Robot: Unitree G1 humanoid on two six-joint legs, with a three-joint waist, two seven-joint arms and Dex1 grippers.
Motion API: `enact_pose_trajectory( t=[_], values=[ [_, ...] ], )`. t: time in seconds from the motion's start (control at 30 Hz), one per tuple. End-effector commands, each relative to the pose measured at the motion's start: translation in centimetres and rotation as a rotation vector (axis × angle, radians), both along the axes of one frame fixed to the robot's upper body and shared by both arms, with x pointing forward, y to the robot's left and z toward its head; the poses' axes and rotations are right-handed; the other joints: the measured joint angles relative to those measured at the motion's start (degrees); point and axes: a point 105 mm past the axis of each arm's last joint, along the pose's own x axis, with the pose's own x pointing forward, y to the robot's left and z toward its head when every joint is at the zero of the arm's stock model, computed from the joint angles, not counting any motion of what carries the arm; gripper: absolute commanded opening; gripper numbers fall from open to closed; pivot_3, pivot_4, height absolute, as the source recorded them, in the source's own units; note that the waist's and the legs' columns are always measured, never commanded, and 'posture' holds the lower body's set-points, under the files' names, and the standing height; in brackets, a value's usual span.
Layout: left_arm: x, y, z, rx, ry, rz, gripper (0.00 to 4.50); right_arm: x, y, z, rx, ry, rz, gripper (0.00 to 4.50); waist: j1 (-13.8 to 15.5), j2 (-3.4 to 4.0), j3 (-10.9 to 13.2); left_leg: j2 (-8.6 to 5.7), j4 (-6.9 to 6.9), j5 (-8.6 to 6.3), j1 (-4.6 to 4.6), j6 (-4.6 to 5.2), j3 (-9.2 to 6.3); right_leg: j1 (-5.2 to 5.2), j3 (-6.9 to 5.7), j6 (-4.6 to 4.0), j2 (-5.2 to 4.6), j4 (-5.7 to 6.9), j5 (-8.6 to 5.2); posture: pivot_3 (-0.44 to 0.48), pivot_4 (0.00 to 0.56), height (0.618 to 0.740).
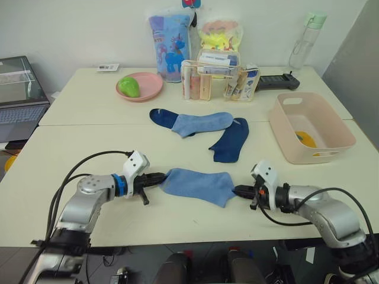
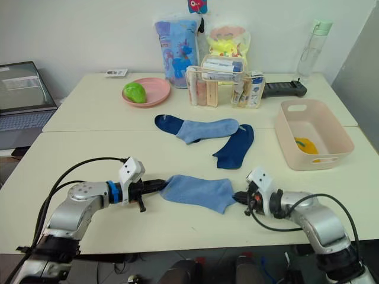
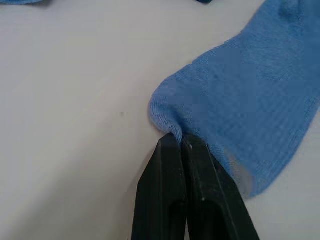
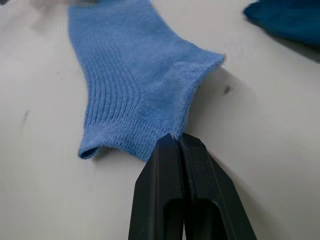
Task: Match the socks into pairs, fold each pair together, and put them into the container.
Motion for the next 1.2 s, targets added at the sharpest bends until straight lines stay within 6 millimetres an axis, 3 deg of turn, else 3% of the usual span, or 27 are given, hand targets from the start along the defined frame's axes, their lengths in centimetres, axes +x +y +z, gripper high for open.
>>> enact_pose_trajectory(
  t=[0.03,0.37,0.57,0.73,0.97,1.2],
  values=[
    [-0.4,0.3,2.0,-0.041,-0.045,0.072,0.03,1.2,-0.5,1.4,0.005,-0.05,-0.012,0.0,0.02,0.0,0.0,0.0,0.0,0.0,0.0,0.0,0.01,0.0,0.0,0.0,0.0,0.0,0.0,0.0,0.15,0.74],
    [-3.2,-1.3,1.4,-0.155,0.044,0.235,0.03,1.1,-1.8,0.9,-0.06,0.071,0.029,0.0,0.21,0.0,0.0,0.0,0.01,-0.01,-0.01,0.02,0.03,0.03,0.02,0.0,-0.01,-0.03,0.0,0.0,0.15,0.74],
    [-5.2,-2.5,2.3,-0.232,0.14,0.19,0.03,-0.7,-2.4,1.2,-0.047,0.161,0.08,0.0,0.24,0.0,0.0,0.01,0.01,-0.02,-0.01,0.03,0.05,0.05,0.0,0.0,-0.01,-0.04,0.0,0.0,0.15,0.74],
    [-7.3,-1.9,1.9,-0.204,0.278,0.162,0.03,-2.1,-2.1,1.8,-0.003,0.215,0.113,0.0,0.21,0.01,0.01,0.07,-0.02,-0.03,-0.02,0.05,0.07,0.03,-0.01,0.0,0.01,-0.04,-0.01,0.0,0.15,0.74],
    [-4.6,-1.2,0.4,-0.143,0.189,0.262,0.03,0.3,-1.8,1.4,-0.017,0.13,0.024,0.0,0.39,0.01,-0.01,0.05,0.0,-0.02,0.01,0.04,0.12,0.08,0.0,-0.01,0.0,-0.04,0.0,0.0,0.15,0.74],
    [-3.8,-1.7,-0.1,-0.13,0.149,0.252,0.03,0.4,-2.4,0.5,-0.067,0.101,0.021,0.0,0.38,0.02,-0.01,0.06,-0.02,-0.03,-0.01,0.04,0.12,0.05,0.0,-0.01,0.0,-0.06,0.0,0.0,0.15,0.74]
  ],
)
